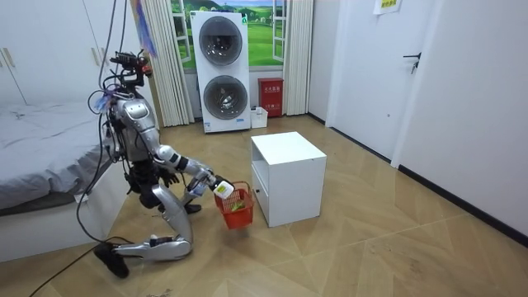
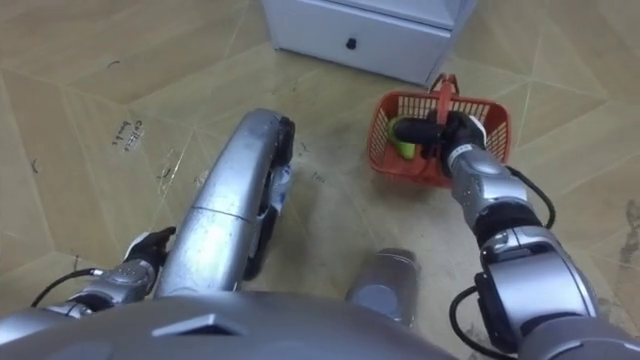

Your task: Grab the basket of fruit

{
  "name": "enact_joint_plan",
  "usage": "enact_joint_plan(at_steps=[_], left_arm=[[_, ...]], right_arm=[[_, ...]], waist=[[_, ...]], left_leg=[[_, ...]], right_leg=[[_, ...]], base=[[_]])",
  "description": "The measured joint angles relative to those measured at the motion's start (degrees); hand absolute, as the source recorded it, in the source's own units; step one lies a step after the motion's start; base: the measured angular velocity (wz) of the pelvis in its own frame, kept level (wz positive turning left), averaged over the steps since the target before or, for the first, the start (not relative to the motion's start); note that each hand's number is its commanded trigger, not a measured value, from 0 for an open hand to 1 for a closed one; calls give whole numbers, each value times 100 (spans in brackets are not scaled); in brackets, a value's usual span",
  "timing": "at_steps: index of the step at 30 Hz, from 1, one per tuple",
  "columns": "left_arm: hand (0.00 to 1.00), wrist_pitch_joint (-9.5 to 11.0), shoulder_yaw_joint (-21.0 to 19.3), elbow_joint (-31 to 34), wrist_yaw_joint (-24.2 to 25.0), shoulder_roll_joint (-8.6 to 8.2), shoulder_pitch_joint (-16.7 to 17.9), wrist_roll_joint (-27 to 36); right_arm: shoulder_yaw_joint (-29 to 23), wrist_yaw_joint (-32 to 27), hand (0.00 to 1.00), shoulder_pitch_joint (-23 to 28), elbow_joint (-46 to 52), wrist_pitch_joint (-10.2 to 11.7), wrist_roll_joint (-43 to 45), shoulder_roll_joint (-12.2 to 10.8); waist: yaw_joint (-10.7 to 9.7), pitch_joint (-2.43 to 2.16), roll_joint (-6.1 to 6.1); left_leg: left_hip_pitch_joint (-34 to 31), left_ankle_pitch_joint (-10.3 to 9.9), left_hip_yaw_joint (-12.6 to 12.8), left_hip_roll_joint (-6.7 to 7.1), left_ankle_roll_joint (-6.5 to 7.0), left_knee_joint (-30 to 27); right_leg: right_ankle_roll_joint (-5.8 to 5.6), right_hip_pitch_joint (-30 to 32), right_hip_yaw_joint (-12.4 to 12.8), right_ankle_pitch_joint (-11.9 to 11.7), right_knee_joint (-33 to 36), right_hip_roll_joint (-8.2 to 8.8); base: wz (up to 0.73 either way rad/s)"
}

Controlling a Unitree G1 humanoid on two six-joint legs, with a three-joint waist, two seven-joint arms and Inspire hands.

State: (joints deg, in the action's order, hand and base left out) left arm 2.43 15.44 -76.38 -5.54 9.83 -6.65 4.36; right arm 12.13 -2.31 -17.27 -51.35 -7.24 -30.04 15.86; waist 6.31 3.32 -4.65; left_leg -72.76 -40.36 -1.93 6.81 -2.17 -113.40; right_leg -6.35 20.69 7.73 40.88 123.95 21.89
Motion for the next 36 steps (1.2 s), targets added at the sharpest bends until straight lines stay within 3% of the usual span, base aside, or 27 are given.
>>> enact_joint_plan(at_steps=[3, 4, 7, 9, 10, 12, 15, 16, 17, 18, 19, 20, 21, 22, 23, 24, 25, 26, 28, 29, 31, 36], left_arm=[[0, -23, -278, 76, 3, 24, -45, -3], [0, -68, -322, 95, 5, 51, -44, -1], [0, -156, -362, 166, 3, 171, -46, -4], [0, -234, -503, 258, 6, 231, -37, -2], [0, -248, -549, 273, 5, 276, 6, 1], [0, -280, -690, 420, 5, 340, 41, 10], [0, -294, -803, 637, 1, 461, 155, -4], [0, -295, -887, 663, 3, 483, 186, -5], [0, -288, -922, 672, 2, 497, 231, -4], [0, -286, -964, 694, 0, 502, 274, -15], [0, -281, -1112, 770, -5, 503, 452, -57], [0, -281, -1242, 792, 3, 481, 636, -118], [0, -288, -1255, 801, 15, 485, 713, -141], [0, -345, -1293, 820, 67, 502, 815, -190], [0, -410, -1296, 952, 146, 483, 860, -382], [0, -440, -1281, 1097, 181, 459, 893, -439], [0, -501, -1255, 1342, 232, 448, 982, -456], [0, -577, -1303, 1366, 214, 478, 1085, -462], [0, -720, -1296, 1386, 214, 442, 1178, -510], [0, -794, -1295, 1381, 208, 395, 1191, -524], [0, -852, -1297, 1388, 203, 391, 1190, -683], [0, -786, -1352, 1488, 66, 403, 1238, -939]], right_arm=[[0, -1, 100, -69, 218, -35, 70, -4], [0, 5, 100, -102, 297, -46, 121, -6], [16, -8, 100, -386, 302, -48, 160, -26], [7, -19, 100, -567, 395, -43, 119, -46], [7, -32, 100, -658, 465, -33, 112, -49], [6, -81, 100, -752, 664, -22, 142, -31], [0, -60, 100, -741, 972, 29, 182, 20], [-5, -29, 100, -739, 993, 45, 286, 25], [-3, 7, 100, -708, 1045, 77, 332, 26], [1, 26, 100, -665, 1141, 94, 342, 21], [27, 88, 100, -550, 1457, 100, 437, 2], [29, 131, 100, -402, 1741, 142, 556, 7], [27, 124, 100, -336, 1837, 153, 575, 20], [6, 99, 100, -278, 1887, 179, 560, 1], [-109, 50, 100, -155, 1894, 238, 529, 132], [-164, 35, 100, -141, 1889, 252, 516, 231], [-224, 19, 100, -158, 1847, 317, 469, 375], [-197, 11, 100, -107, 1861, 359, 410, 279], [-181, 175, 100, 52, 2011, 364, 439, 101], [-179, 301, 100, 163, 2178, 377, 461, 86], [-180, 356, 100, 319, 2420, 416, 462, 101], [-179, 443, 100, 480, 2716, 518, 388, 157]], waist=[[49, -21, 43], [66, -57, 107], [194, -96, 187], [257, -101, 196], [248, -106, 188], [214, -112, 181], [194, -130, 148], [204, -134, 128], [215, -132, 124], [228, -133, 124], [242, -133, 126], [244, -151, 133], [226, -178, 112], [196, -90, 51], [159, -114, -40], [139, -124, -55], [151, -194, -21], [214, -206, -141], [312, -200, -119], [391, -198, -48], [388, -204, -26], [414, -199, -19]], left_leg=[[292, -17, 11, -145, 43, 445], [432, -10, -2, -260, 81, 668], [875, 75, 53, -653, 158, 1440], [1164, 224, 152, -824, 197, 2024], [1368, 370, 200, -835, 230, 2443], [1658, 577, 256, -810, 224, 3065], [2206, 904, 346, -803, 255, 4037], [2483, 991, 300, -812, 216, 4423], [2773, 1091, 57, -770, 151, 4790], [2903, 1141, -128, -752, 109, 4947], [3182, 1215, -426, -741, -2, 5216], [3448, 1299, -600, -747, -105, 5378], [3525, 1364, -555, -755, -118, 5392], [3450, 1514, -386, -847, 60, 5063], [3276, 1509, 63, -670, 241, 5323], [3180, 1649, 345, -540, 390, 5669], [3126, 2109, 612, -483, 723, 5937], [3284, 2131, 666, -515, 764, 6037], [3636, 2147, 420, -537, 753, 6271], [3841, 2178, 258, -539, 696, 6427], [4119, 2201, 312, -515, 652, 6657], [4373, 2209, 505, -523, 621, 6866]], right_leg=[[-33, 45, -64, 32, -680, -9], [-33, 48, -175, 32, -1063, 7], [-45, 110, -364, 27, -2277, 10], [-155, 65, -494, -29, -3150, 26], [-243, -33, -557, -111, -3751, 44], [-248, -152, -689, -348, -4569, 95], [-243, -422, -897, -1009, -5669, 90], [-186, -482, -975, -1389, -5941, 84], [-168, -456, -1084, -1531, -6074, 55], [-162, -379, -1209, -1402, -6184, 8], [-49, -176, -1389, -1121, -6414, -71], [-86, -225, -1528, -989, -6854, -207], [-160, -425, -1523, -1055, -7077, -274], [-213, -792, -1453, -1103, -7449, -427], [-216, -1003, -1295, -1105, -7641, -426], [-219, -1049, -1312, -1106, -7657, -413], [-227, -1078, -1468, -1109, -7603, -395], [-198, -1177, -1630, -1255, -7685, -406], [-102, -1341, -1792, -1564, -7872, -460], [-75, -1395, -1945, -1584, -8184, -514], [-67, -1512, -2096, -1686, -8435, -575], [-109, -1601, -2049, -1754, -8320, -553]], base=[[-34], [-57], [-78], [-75], [-53], [-43], [-29], [-43], [-51], [-75], [-90], [-87], [-56], [0], [28], [52], [30], [11], [-20], [-23], [15], [5]])
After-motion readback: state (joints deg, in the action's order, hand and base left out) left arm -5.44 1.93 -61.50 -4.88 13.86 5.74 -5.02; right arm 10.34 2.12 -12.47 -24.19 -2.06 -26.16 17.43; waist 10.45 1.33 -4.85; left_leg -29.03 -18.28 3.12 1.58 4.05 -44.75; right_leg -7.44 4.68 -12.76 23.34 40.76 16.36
